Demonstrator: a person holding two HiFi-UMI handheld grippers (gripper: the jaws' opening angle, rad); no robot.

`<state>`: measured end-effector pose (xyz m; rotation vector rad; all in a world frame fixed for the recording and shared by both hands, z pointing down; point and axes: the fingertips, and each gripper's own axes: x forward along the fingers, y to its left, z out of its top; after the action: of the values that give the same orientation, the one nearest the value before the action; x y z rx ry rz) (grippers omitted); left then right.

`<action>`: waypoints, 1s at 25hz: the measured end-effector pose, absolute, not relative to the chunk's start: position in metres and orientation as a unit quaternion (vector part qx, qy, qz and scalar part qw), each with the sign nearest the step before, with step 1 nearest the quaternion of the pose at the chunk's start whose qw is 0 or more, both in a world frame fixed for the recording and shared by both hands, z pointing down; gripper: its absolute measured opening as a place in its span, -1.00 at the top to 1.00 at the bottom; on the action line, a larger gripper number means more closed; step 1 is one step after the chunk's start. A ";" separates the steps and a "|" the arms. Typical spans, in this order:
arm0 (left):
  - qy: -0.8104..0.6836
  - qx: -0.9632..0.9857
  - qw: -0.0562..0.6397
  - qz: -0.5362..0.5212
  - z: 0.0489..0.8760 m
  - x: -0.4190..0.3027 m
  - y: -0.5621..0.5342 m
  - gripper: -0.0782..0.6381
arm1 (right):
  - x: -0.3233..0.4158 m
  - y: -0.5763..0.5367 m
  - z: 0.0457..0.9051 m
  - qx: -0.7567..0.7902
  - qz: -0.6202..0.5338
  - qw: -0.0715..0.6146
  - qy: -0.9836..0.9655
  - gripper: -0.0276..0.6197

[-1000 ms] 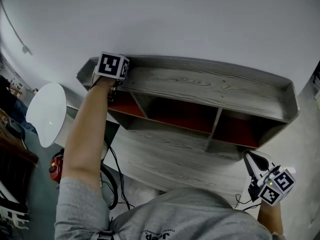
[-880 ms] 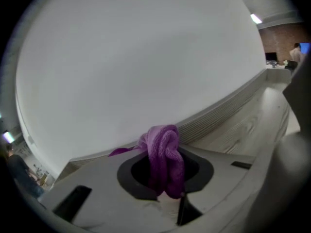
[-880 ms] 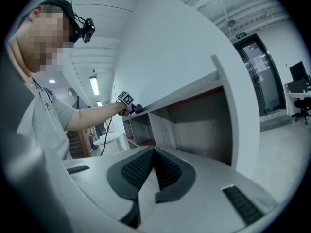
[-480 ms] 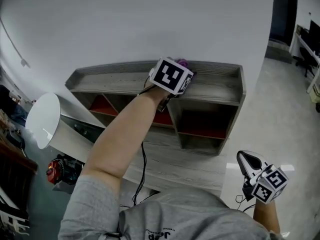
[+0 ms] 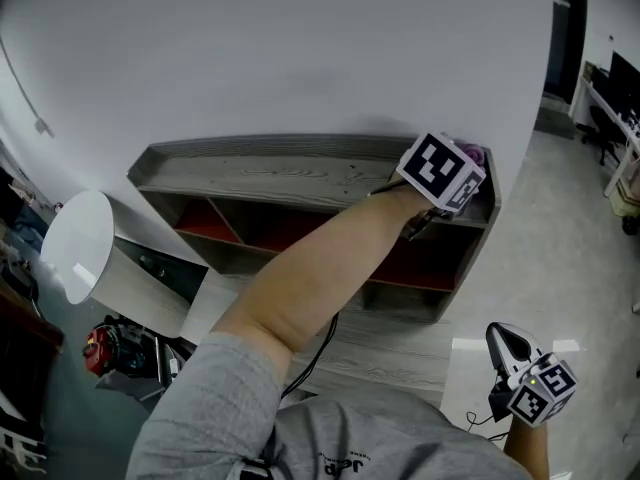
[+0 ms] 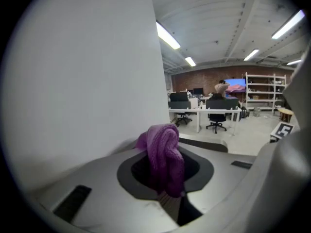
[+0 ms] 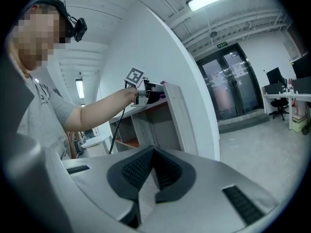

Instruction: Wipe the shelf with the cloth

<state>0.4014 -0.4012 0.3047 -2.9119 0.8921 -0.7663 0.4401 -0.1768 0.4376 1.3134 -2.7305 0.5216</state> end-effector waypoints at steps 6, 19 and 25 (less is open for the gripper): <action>0.327 -0.911 0.081 -0.238 0.284 0.189 -0.393 0.52 | 0.330 -0.196 0.420 0.412 0.135 0.048 -0.900 0.85; 0.578 -0.638 0.178 -0.477 0.240 -0.435 -0.463 0.51 | 0.080 -0.229 0.401 0.387 0.123 0.091 -0.909 0.85; 0.532 -0.659 0.163 -0.507 0.275 -0.419 -0.481 0.51 | 0.065 -0.234 0.392 0.407 0.118 0.108 -0.900 0.85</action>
<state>-0.4188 -0.4814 0.2751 -1.8790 1.5166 -1.4449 0.0651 -0.2342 0.3924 1.1961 -2.6466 0.3466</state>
